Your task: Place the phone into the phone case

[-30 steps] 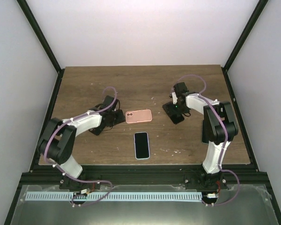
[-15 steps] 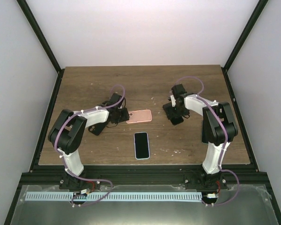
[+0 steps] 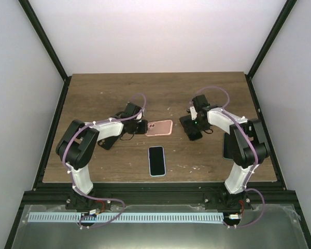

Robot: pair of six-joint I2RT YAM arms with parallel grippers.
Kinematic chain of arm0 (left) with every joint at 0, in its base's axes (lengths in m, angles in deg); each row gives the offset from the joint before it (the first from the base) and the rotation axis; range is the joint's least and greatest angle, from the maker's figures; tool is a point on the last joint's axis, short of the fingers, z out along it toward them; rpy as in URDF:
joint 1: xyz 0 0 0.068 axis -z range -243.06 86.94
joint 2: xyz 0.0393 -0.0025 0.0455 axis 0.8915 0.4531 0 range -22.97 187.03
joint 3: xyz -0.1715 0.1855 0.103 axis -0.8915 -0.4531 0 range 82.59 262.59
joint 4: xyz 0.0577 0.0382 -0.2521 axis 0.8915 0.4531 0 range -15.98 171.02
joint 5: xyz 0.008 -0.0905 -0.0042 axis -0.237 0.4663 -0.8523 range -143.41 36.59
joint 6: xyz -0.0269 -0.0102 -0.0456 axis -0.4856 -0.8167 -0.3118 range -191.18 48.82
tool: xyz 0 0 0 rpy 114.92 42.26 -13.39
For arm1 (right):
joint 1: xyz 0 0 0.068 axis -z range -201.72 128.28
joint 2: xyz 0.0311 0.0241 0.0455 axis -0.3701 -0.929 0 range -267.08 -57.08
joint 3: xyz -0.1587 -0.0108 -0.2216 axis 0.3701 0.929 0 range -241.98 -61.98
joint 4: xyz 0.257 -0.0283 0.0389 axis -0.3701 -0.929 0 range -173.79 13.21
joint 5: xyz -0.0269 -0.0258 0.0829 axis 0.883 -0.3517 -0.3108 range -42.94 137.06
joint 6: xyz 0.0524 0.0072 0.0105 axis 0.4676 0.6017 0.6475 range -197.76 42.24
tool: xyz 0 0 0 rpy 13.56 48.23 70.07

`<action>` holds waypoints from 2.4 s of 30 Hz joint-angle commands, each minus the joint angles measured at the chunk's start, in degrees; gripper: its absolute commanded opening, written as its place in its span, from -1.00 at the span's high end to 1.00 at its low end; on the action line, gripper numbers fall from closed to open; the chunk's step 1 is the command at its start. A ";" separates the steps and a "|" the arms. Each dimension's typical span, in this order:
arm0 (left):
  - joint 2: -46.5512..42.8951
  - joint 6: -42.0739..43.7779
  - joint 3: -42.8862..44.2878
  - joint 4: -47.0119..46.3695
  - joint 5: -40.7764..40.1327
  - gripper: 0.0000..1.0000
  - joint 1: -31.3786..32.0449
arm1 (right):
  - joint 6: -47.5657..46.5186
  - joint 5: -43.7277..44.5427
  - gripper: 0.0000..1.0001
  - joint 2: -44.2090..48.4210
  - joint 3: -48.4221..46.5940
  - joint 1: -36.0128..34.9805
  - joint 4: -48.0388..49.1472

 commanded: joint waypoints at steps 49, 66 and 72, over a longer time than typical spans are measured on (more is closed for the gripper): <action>-17.72 -11.61 -10.31 -2.74 18.45 -0.65 -10.14 | -25.34 -20.46 -0.06 4.89 5.58 -11.48 23.93; -12.38 -12.91 -9.15 -8.12 24.19 -0.31 -10.14 | -26.96 -19.93 -0.13 2.12 7.15 -12.02 24.04; -11.03 -13.18 -8.47 -8.86 25.04 -0.28 -10.14 | -26.96 -18.13 -0.16 1.04 7.24 -12.53 22.94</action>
